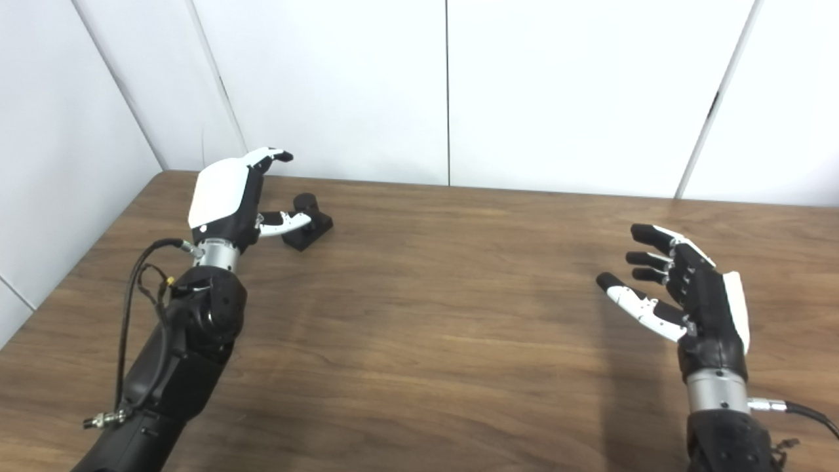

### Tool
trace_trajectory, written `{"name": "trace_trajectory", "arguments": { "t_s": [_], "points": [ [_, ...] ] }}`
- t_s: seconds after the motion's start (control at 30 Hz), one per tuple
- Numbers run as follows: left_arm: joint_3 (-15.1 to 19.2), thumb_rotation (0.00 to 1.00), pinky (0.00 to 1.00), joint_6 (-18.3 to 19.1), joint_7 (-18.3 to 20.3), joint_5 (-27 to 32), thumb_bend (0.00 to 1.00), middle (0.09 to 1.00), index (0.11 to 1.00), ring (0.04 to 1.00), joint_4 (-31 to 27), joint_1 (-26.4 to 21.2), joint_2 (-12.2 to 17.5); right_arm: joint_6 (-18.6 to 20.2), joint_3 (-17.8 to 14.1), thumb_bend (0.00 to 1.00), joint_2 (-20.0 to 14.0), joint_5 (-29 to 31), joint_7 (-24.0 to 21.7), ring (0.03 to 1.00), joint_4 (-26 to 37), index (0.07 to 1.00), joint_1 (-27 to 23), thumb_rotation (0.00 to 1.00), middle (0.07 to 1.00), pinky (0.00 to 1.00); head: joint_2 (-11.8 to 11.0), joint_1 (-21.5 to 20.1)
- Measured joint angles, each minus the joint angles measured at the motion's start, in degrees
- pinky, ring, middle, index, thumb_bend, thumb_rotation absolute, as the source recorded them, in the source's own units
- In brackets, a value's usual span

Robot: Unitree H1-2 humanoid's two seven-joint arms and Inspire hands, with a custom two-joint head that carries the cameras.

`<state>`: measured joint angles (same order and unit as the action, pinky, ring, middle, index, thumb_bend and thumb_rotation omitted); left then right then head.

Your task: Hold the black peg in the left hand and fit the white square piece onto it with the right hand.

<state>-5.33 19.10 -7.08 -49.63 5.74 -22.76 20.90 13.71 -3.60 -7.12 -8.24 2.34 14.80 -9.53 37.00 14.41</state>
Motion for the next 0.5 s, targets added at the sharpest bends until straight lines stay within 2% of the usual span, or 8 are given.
{"name": "trace_trajectory", "arguments": {
  "t_s": [0.1, 0.27, 0.5],
  "points": [
    [-1.28, 0.52, 0.99, 3.08, 1.23, -1.90, 0.85, 0.983, 0.807, 0.995, 0.86, -0.23, -0.01, 0.17, 0.00, 0.57, -0.04, -0.01, -0.02, 0.686, 0.64, 0.717, 0.00, 0.12, 0.783, 0.63, 0.09, 0.00],
    [-3.14, 0.57, 1.00, 6.61, 3.04, -4.60, 0.92, 1.000, 0.799, 1.000, 3.65, -2.23, 0.34, 0.28, 0.02, 0.56, -0.03, -0.07, -0.03, 0.693, 0.78, 0.716, 0.09, 0.11, 0.791, 0.64, 0.18, -0.09],
    [-2.95, 0.57, 1.00, 7.23, 5.97, -8.31, 0.94, 1.000, 0.728, 1.000, 6.75, -3.86, 0.46, 1.12, 0.10, 0.56, 0.02, -0.20, 0.02, 0.699, 0.82, 0.718, 0.31, 0.10, 0.795, 0.65, 0.53, -0.61]
  ]
}}
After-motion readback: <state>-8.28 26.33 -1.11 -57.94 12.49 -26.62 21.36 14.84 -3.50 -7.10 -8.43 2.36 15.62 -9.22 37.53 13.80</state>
